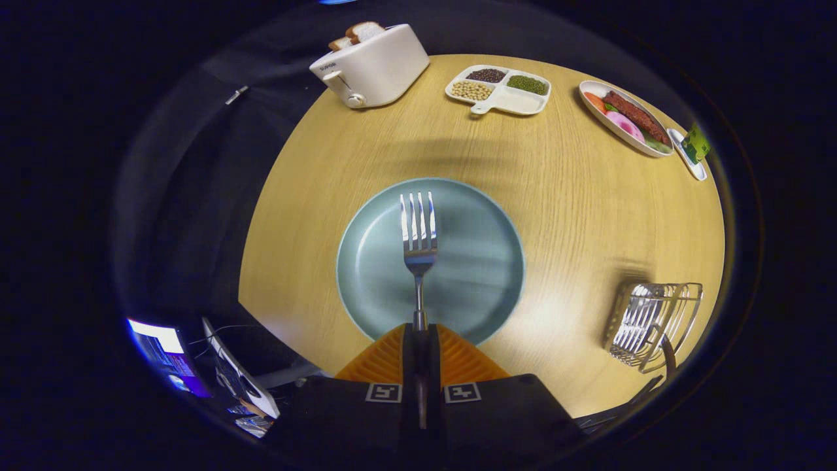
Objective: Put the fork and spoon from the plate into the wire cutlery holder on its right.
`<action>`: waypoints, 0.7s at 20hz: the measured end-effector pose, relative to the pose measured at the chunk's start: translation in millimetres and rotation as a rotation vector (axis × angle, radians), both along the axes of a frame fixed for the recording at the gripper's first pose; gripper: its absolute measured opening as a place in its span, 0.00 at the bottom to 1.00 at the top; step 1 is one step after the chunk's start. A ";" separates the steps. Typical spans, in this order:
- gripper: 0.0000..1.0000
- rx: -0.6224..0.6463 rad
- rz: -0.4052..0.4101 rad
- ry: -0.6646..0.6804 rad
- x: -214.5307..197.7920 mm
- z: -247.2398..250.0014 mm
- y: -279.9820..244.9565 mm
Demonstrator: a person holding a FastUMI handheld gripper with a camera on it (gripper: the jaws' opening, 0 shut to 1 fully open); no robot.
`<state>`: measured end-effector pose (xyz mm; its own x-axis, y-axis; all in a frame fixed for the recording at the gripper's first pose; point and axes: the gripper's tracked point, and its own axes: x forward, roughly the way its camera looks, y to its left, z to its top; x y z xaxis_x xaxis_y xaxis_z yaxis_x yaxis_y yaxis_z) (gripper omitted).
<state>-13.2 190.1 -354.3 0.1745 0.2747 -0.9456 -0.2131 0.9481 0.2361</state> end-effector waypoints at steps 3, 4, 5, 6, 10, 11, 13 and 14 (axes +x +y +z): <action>0.08 -0.038 0.039 -0.035 6.6 33.6 -44.1; 0.09 -0.048 0.039 -0.044 10.2 45.8 -60.3; 0.09 -0.044 0.031 -0.042 10.3 57.9 -73.3; 0.09 -0.036 0.022 -0.029 9.1 69.2 -85.4; 0.09 -0.061 0.026 0.007 -2.6 99.4 -149.0; 0.08 -0.082 0.043 0.023 -9.3 102.9 -164.4; 0.09 -0.121 0.069 0.068 -20.4 104.5 -192.9; 0.08 -0.134 0.078 0.099 -26.9 104.5 -204.5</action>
